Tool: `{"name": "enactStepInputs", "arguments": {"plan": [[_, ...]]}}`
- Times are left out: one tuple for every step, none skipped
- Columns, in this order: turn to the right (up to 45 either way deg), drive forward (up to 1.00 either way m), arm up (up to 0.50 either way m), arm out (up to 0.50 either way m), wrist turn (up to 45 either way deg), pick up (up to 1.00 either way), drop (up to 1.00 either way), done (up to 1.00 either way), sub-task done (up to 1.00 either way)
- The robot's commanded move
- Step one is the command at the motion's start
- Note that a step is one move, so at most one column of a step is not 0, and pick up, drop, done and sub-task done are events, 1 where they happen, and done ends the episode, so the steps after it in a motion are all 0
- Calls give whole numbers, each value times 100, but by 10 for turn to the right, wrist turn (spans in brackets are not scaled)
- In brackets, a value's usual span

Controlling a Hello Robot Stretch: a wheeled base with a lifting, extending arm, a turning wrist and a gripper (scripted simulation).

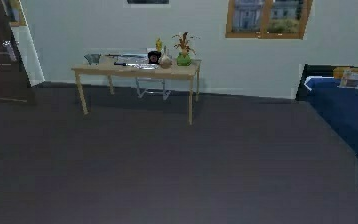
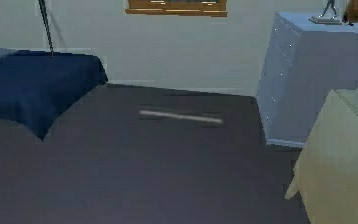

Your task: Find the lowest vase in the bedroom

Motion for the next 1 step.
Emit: {"name": "enactStepInputs", "arguments": {"plan": [[0, 100, 0, 0, 0, 0, 0, 0, 0]]}}
